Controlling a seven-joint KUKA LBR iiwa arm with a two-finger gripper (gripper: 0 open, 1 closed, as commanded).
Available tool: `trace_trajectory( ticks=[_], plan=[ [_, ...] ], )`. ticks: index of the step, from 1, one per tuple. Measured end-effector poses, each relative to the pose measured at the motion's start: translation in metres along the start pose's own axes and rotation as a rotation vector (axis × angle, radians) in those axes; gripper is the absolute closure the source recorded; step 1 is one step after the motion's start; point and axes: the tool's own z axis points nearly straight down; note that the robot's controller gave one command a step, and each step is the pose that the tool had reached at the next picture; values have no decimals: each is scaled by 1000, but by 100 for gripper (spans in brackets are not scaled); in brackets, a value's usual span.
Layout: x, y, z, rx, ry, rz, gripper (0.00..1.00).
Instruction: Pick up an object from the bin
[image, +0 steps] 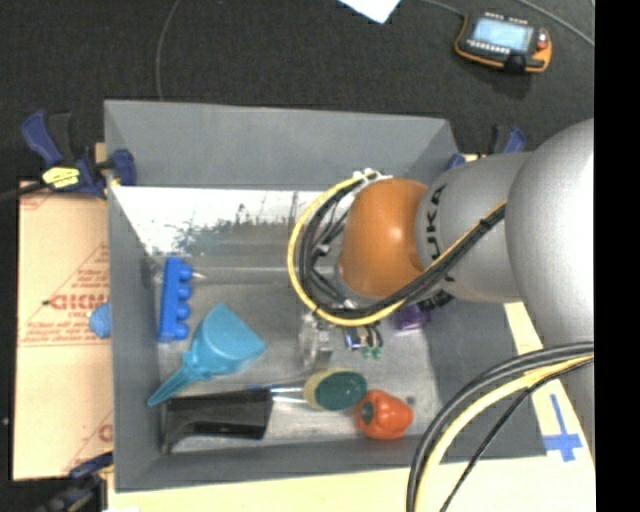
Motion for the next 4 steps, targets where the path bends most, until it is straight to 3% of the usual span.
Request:
trace_trajectory(
  ticks=[1, 2, 3, 4],
  plan=[
    [30, 4, -5, 4, -9, -16, 100],
    [47, 50, -3, 4, -23, -104, 100],
    [61, 83, 6, 8, -43, -67, 0],
    [61, 83, 6, 8, -43, -66, 0]
  ],
)
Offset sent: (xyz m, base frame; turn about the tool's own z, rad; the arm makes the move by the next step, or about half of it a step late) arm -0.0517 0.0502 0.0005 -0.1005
